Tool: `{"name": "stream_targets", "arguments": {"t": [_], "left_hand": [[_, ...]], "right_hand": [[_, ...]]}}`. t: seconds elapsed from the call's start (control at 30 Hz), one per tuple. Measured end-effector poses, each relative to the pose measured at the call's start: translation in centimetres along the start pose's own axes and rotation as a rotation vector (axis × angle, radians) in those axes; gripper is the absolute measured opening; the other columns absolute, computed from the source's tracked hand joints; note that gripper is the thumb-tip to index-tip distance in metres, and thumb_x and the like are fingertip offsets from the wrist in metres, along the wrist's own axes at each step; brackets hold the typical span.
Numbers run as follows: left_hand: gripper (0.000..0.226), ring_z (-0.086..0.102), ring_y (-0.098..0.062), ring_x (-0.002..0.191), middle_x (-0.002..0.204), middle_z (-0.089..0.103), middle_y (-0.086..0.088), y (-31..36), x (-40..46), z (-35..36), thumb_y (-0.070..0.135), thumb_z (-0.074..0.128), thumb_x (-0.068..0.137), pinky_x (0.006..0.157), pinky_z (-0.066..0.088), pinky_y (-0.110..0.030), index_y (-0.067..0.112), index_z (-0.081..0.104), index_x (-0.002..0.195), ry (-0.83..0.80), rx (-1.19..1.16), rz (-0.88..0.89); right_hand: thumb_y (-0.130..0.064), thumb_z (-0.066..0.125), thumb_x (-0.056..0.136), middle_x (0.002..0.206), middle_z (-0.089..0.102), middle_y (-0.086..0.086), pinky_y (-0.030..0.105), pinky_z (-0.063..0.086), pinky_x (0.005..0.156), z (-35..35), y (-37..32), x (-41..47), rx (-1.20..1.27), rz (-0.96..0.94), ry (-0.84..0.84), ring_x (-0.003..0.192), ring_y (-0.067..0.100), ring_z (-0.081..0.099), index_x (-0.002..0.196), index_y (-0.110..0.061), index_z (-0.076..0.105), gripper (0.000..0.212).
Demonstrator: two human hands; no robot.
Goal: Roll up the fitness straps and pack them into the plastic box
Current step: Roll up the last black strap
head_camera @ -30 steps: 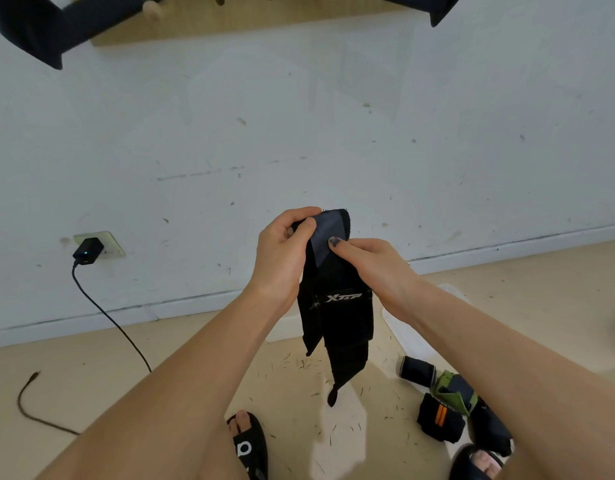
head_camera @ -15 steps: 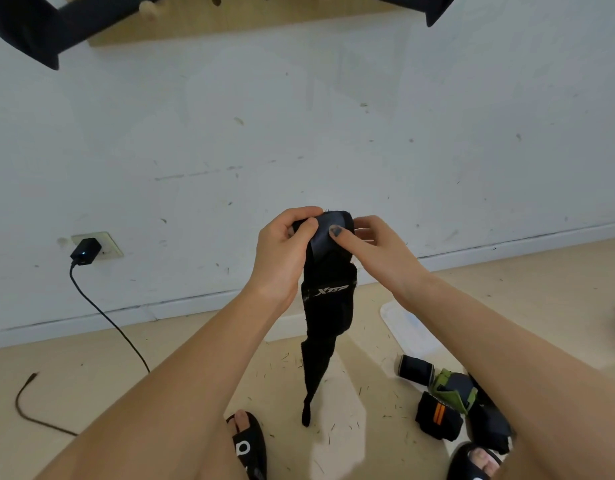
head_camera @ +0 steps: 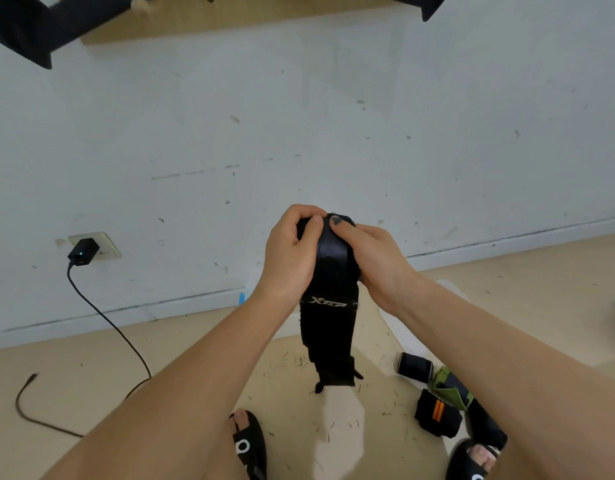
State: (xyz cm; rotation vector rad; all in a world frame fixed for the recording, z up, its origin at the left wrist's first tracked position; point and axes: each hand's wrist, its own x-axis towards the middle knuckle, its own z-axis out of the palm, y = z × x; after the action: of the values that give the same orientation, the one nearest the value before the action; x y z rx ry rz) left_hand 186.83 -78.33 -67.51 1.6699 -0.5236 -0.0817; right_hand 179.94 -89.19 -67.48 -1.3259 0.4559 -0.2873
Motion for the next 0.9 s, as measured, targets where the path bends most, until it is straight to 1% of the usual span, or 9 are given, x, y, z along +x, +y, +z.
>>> {"name": "stream_targets", "arguments": {"t": [0.13, 0.23, 0.37, 0.5, 0.57, 0.63, 0.73, 0.83, 0.9], "left_hand": [[0.016, 0.060, 0.002, 0.087, 0.096, 0.065, 0.014, 0.0, -0.1, 0.3, 0.016, 0.046, 0.106, 0.073, 0.047, -0.012, 0.021, 0.060, 0.107, 0.013, 0.108, 0.038], [0.017, 0.059, 0.005, 0.088, 0.099, 0.064, 0.014, 0.0, -0.1, 0.1, 0.015, 0.044, 0.107, 0.074, 0.045, -0.009, 0.021, 0.059, 0.108, -0.014, 0.112, 0.028], [0.014, 0.064, -0.004, 0.094, 0.105, 0.064, 0.007, 0.1, -0.5, 0.0, 0.026, 0.046, 0.108, 0.071, 0.047, -0.013, 0.025, 0.051, 0.121, -0.074, 0.069, -0.058], [0.038, 0.063, -0.008, 0.102, 0.115, 0.058, 0.003, 0.7, -1.2, 0.2, 0.043, 0.048, 0.106, 0.073, 0.049, -0.014, 0.022, 0.033, 0.135, -0.135, 0.013, -0.159], [0.036, 0.063, -0.006, 0.101, 0.114, 0.058, 0.004, 0.6, -1.5, 0.1, 0.044, 0.046, 0.106, 0.069, 0.049, -0.011, 0.017, 0.040, 0.129, -0.197, 0.053, -0.178], [0.034, 0.065, -0.007, 0.104, 0.115, 0.065, 0.004, 0.4, -1.7, 0.1, 0.042, 0.041, 0.109, 0.072, 0.048, -0.009, 0.017, 0.053, 0.129, -0.278, 0.082, -0.162], [0.029, 0.066, -0.005, 0.103, 0.112, 0.069, 0.005, 0.5, -1.5, -0.1, 0.034, 0.036, 0.111, 0.074, 0.049, -0.010, 0.023, 0.061, 0.123, -0.203, 0.054, -0.139], [0.029, 0.069, -0.009, 0.100, 0.109, 0.071, 0.002, 0.7, -1.0, -0.5, 0.031, 0.037, 0.111, 0.072, 0.053, -0.016, 0.022, 0.063, 0.117, -0.067, -0.032, -0.178], [0.030, 0.071, -0.013, 0.100, 0.110, 0.072, 0.000, 0.5, -0.8, -0.7, 0.033, 0.038, 0.110, 0.069, 0.054, -0.019, 0.022, 0.065, 0.118, -0.053, -0.060, -0.220]], "right_hand": [[-0.027, 0.060, 0.103, 0.093, 0.077, 0.021, 0.038, 0.057, 0.075, 0.2, 0.2, 0.2, 0.015, -0.012, 0.063, 0.079, 0.026, 0.073, 0.101, -0.002, 0.073, 0.028], [-0.028, 0.061, 0.101, 0.093, 0.077, 0.019, 0.038, 0.057, 0.077, 0.2, 0.3, 0.2, 0.037, 0.034, 0.041, 0.082, 0.026, 0.073, 0.106, 0.000, 0.073, 0.030], [-0.019, 0.061, 0.102, 0.094, 0.077, 0.017, 0.034, 0.060, 0.070, 0.1, 0.0, -0.1, 0.128, 0.022, 0.028, 0.082, 0.027, 0.074, 0.111, -0.002, 0.073, 0.023], [-0.023, 0.063, 0.102, 0.103, 0.078, 0.019, 0.032, 0.063, 0.067, 0.1, -0.4, -0.2, 0.205, 0.025, 0.107, 0.083, 0.027, 0.075, 0.114, -0.003, 0.072, 0.026], [-0.027, 0.064, 0.102, 0.105, 0.078, 0.018, 0.037, 0.064, 0.074, 0.0, -0.6, -0.3, 0.259, 0.037, 0.118, 0.085, 0.027, 0.075, 0.114, -0.003, 0.072, 0.028], [-0.030, 0.062, 0.104, 0.105, 0.078, 0.017, 0.042, 0.063, 0.084, -0.2, -0.7, -0.1, 0.249, 0.040, 0.116, 0.089, 0.027, 0.076, 0.112, -0.003, 0.072, 0.030], [-0.040, 0.057, 0.104, 0.108, 0.079, 0.011, 0.042, 0.060, 0.094, -0.2, -0.6, 0.0, 0.094, 0.042, 0.050, 0.101, 0.025, 0.076, 0.116, -0.010, 0.072, 0.036], [-0.040, 0.053, 0.105, 0.105, 0.078, 0.001, 0.029, 0.059, 0.086, 0.5, -0.1, -0.6, -0.145, 0.007, -0.021, 0.097, 0.016, 0.075, 0.113, -0.020, 0.070, 0.028], [-0.034, 0.051, 0.107, 0.100, 0.078, -0.003, 0.024, 0.059, 0.077, 0.8, 0.1, -0.9, -0.161, -0.042, -0.023, 0.090, 0.011, 0.075, 0.107, -0.026, 0.070, 0.021]]}}
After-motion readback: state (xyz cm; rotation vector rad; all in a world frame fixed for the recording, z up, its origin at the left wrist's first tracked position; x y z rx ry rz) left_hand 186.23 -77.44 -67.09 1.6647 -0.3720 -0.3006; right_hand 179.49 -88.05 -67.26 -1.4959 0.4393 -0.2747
